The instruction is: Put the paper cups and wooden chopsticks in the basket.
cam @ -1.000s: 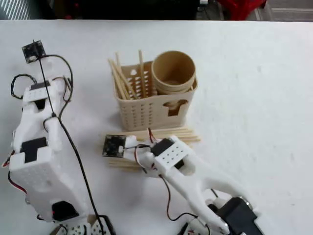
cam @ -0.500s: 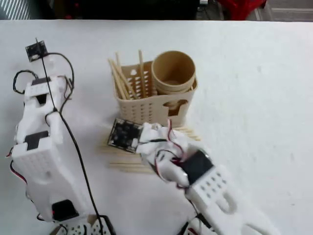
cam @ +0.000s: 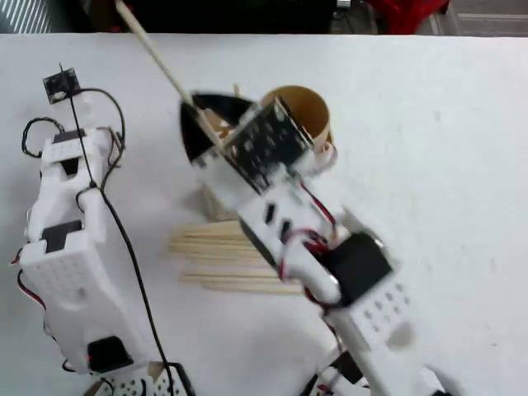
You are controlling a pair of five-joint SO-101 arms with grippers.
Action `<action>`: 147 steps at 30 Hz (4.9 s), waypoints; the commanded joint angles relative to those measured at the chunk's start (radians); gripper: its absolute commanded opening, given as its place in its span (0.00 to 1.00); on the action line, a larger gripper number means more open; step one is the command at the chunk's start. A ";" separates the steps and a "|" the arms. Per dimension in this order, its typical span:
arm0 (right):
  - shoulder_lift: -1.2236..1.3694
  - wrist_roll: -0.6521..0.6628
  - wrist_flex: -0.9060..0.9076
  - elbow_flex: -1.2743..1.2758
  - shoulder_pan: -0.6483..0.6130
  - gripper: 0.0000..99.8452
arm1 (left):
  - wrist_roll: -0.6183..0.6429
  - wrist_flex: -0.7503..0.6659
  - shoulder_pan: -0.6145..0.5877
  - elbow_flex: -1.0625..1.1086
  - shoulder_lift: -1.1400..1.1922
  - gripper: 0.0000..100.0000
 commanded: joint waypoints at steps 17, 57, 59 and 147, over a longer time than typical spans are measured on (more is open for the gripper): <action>0.222 -0.020 -0.160 -0.055 0.070 0.14 | -0.008 0.006 0.005 -0.052 -0.010 0.16; 0.205 0.456 0.325 0.741 -0.183 0.11 | -0.008 0.006 0.005 -0.051 -0.010 0.16; 0.262 0.456 0.302 0.741 -0.183 0.11 | -0.008 0.006 0.005 -0.051 -0.010 0.16; 0.303 -0.253 0.156 -0.387 0.143 0.13 | -0.009 0.002 0.010 -0.052 -0.010 0.16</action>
